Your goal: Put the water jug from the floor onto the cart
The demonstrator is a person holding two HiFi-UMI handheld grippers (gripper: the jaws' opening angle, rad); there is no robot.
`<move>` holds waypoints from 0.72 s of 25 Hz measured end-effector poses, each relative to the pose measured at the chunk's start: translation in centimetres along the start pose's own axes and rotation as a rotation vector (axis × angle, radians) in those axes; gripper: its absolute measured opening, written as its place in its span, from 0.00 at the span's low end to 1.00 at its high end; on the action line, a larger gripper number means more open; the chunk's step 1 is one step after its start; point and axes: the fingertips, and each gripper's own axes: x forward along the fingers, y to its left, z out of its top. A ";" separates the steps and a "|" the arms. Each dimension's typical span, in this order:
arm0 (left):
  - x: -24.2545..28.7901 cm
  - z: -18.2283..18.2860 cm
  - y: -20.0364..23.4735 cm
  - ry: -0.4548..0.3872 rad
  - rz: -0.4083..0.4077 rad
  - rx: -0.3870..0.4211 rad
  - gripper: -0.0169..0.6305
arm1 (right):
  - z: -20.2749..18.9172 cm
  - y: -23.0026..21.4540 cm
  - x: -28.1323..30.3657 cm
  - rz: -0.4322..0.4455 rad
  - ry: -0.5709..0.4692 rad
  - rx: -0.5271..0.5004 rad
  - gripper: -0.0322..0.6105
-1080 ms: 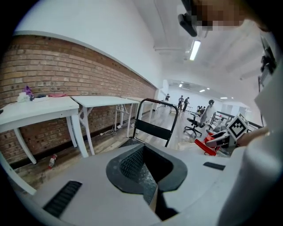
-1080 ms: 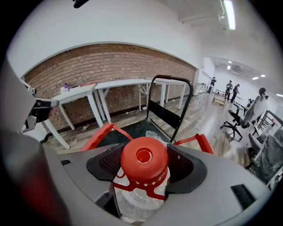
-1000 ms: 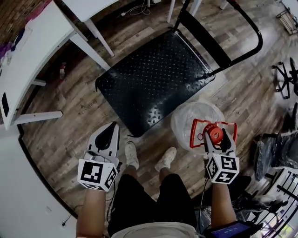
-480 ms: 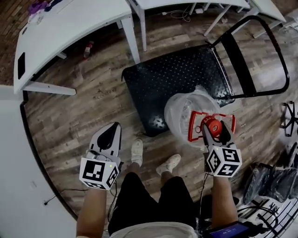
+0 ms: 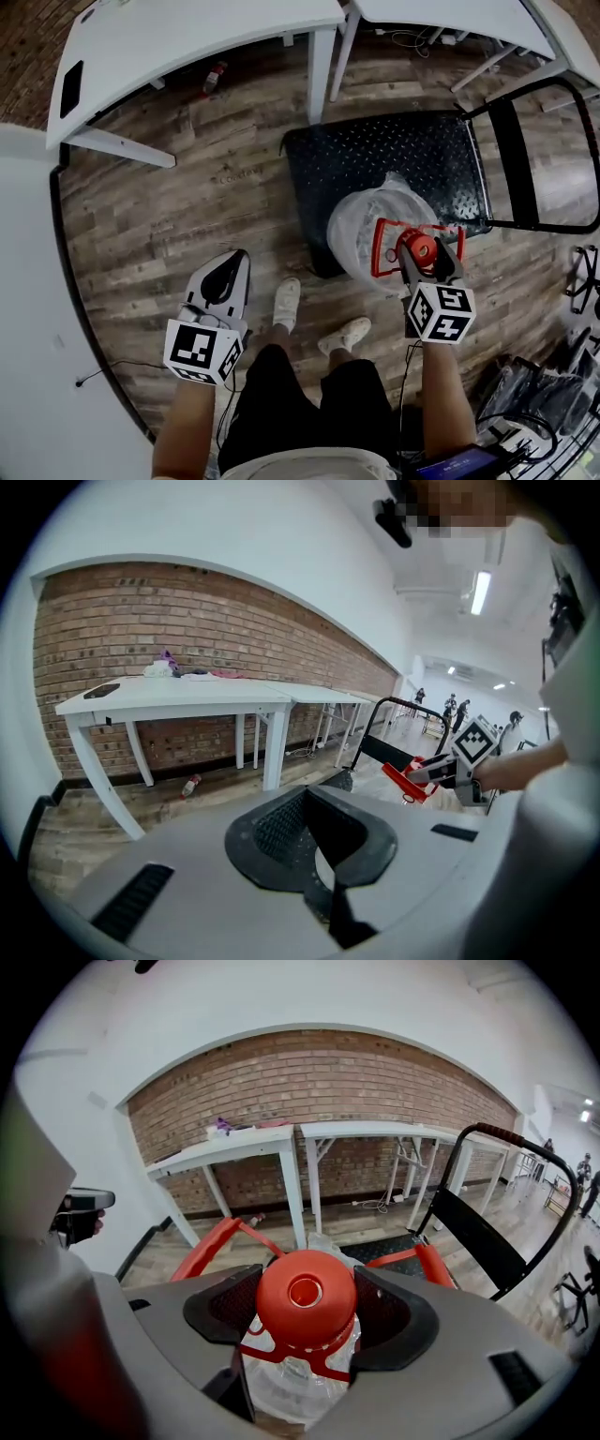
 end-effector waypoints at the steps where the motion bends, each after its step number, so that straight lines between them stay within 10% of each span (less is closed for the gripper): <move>1: -0.1 -0.2 0.3 0.002 0.004 -0.004 0.03 | -0.2 0.5 0.5 0.007 0.008 -0.009 0.53; 18: -0.5 -1.5 2.0 0.029 0.010 -0.013 0.03 | -1.5 4.1 3.6 0.025 0.046 -0.078 0.53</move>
